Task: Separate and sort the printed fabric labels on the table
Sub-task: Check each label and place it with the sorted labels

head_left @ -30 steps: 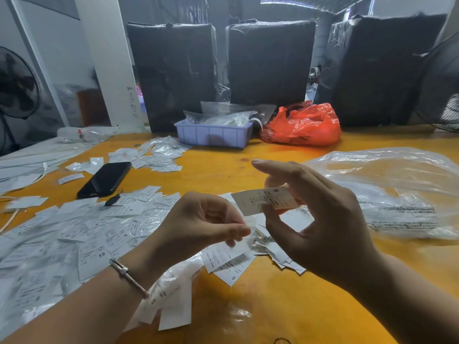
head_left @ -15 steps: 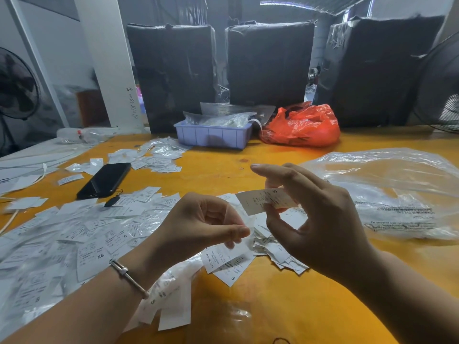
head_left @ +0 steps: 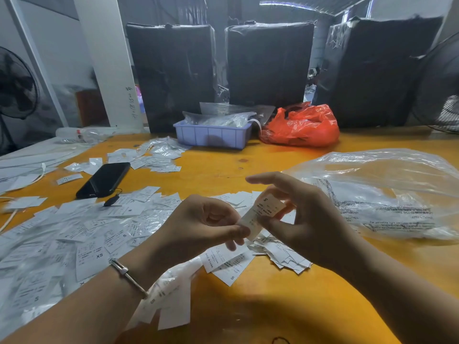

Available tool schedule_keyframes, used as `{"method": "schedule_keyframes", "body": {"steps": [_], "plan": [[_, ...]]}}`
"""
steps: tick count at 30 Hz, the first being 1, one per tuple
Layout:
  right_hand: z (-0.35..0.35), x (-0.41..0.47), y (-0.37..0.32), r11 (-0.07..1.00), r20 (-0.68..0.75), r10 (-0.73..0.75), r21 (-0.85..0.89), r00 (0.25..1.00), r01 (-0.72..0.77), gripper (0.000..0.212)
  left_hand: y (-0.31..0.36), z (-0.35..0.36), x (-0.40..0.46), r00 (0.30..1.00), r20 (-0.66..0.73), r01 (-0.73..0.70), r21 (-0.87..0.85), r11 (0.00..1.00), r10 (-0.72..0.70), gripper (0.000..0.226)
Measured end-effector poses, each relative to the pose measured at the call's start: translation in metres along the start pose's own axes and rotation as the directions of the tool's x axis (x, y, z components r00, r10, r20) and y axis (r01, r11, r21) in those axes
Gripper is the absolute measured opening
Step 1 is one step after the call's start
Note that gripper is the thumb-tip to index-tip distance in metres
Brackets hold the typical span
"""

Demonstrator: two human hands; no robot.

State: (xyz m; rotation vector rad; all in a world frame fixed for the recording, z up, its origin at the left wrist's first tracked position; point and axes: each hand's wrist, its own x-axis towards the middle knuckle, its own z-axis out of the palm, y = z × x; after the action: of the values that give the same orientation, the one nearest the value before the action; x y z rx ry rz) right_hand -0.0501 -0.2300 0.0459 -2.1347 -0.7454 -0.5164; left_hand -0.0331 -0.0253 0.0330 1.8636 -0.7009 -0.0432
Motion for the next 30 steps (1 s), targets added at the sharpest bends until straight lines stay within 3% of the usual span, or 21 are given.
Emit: {"method": "schedule_keyframes", "body": {"steps": [4, 8, 16, 20, 25, 30], "plan": [[-0.005, 0.005, 0.004, 0.983, -0.147, 0.078, 0.176, 0.986, -0.051, 0.043, 0.000, -0.001, 0.000, 0.999, -0.029, 0.014, -0.019, 1.000, -0.015, 0.019], [-0.007, 0.005, 0.004, 0.971, -0.223, 0.111, 0.231, 0.969, -0.058, 0.026, 0.000, -0.003, -0.001, 0.998, -0.043, 0.049, -0.046, 0.998, -0.051, 0.019], [0.003, 0.001, 0.002, 0.945, -0.155, 0.158, 0.310, 0.975, -0.104, 0.023, -0.001, -0.002, 0.000, 0.995, -0.075, 0.062, -0.033, 0.997, -0.065, 0.027], [0.006, -0.001, 0.001, 0.949, -0.087, 0.145, 0.293, 0.986, -0.114, 0.011, -0.001, -0.002, 0.000, 0.995, -0.076, 0.052, -0.089, 0.995, -0.059, 0.018], [0.009, -0.001, -0.001, 0.973, -0.178, 0.076, 0.228, 0.981, -0.034, 0.022, -0.003, -0.002, 0.000, 0.995, -0.086, 0.045, -0.075, 0.996, -0.051, 0.024], [0.012, -0.003, 0.000, 0.964, -0.132, 0.108, 0.255, 0.985, -0.072, 0.020, -0.003, -0.001, 0.001, 0.995, -0.090, 0.027, -0.069, 0.997, -0.034, 0.026]]}}
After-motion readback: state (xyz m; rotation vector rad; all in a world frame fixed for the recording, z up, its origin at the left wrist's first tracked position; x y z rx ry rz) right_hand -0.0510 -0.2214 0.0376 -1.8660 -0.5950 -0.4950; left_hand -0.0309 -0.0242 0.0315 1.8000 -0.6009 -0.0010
